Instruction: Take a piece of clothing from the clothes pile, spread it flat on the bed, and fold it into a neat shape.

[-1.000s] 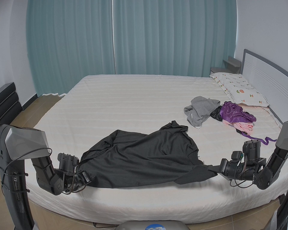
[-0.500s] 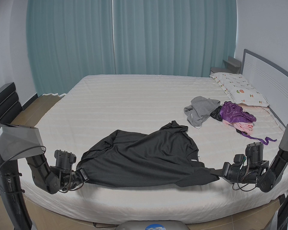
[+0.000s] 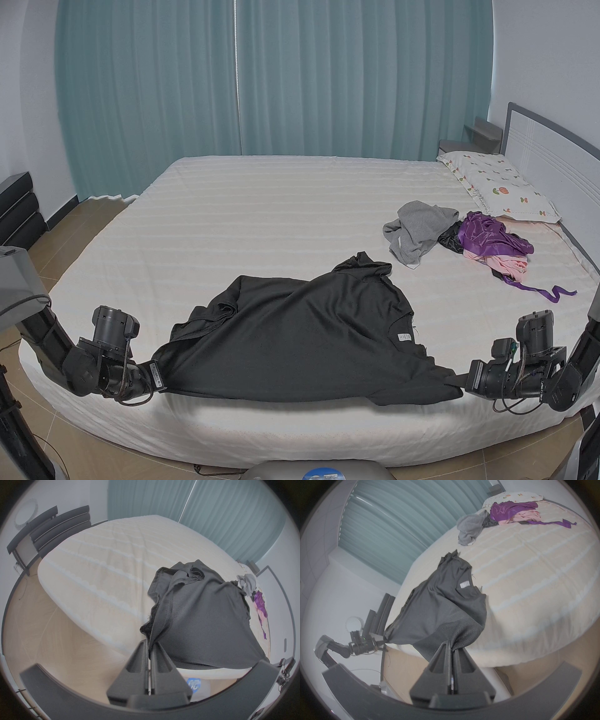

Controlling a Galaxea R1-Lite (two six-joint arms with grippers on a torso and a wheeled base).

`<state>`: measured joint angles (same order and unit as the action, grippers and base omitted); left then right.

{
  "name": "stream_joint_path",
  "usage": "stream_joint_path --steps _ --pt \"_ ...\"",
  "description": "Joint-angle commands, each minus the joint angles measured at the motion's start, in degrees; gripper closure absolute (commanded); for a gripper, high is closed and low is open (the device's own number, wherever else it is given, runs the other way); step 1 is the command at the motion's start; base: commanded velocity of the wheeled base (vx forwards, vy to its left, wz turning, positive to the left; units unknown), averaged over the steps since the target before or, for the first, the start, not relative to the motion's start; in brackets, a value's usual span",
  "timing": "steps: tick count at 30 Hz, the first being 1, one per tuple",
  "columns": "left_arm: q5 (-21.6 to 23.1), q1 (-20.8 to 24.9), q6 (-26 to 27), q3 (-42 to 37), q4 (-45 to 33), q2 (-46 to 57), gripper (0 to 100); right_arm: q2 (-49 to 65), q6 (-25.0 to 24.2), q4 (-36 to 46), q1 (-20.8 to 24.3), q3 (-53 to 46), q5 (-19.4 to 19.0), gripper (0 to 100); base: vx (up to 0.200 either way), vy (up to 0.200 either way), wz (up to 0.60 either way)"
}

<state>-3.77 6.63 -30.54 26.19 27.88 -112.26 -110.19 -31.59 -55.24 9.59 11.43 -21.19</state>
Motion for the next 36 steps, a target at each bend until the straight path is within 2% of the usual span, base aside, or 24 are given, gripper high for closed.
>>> stream_joint_path --steps 1,5,12,15,16,25,29,36 --pt "0.0 -0.6 2.0 -0.4 -3.1 2.8 100 -1.9 2.3 2.1 0.0 -2.0 0.1 100 0.000 0.000 0.00" --pt "0.0 -0.3 3.0 -0.5 -4.7 2.2 100 -2.4 6.0 5.9 -0.1 -1.9 0.1 100 0.000 0.000 0.00" --pt "0.1 0.0 3.1 -0.4 -4.2 -0.1 100 -5.9 6.4 8.2 0.5 -0.6 0.2 100 0.000 0.000 0.00" --pt "0.1 0.1 3.0 -0.4 -4.2 -0.9 100 -10.0 9.0 7.6 0.6 -0.4 0.3 100 0.000 0.000 0.00" --pt "0.1 0.1 3.0 -0.4 -4.2 -1.0 100 -10.7 9.4 7.3 0.5 -0.2 0.4 0 0.000 0.000 0.00" --pt "0.3 0.2 3.0 -0.4 -4.2 -1.0 100 -14.4 9.5 3.9 0.2 4.1 1.3 0 0.000 0.000 0.00" --pt "0.3 0.2 3.0 -0.4 -4.1 -0.9 100 -18.4 9.3 0.0 0.2 7.0 1.6 0 0.000 0.000 0.00" --pt "0.3 0.2 3.1 -0.5 -4.2 -0.6 100 -23.9 9.2 -7.9 -0.2 9.0 6.2 0 0.000 0.000 0.00"
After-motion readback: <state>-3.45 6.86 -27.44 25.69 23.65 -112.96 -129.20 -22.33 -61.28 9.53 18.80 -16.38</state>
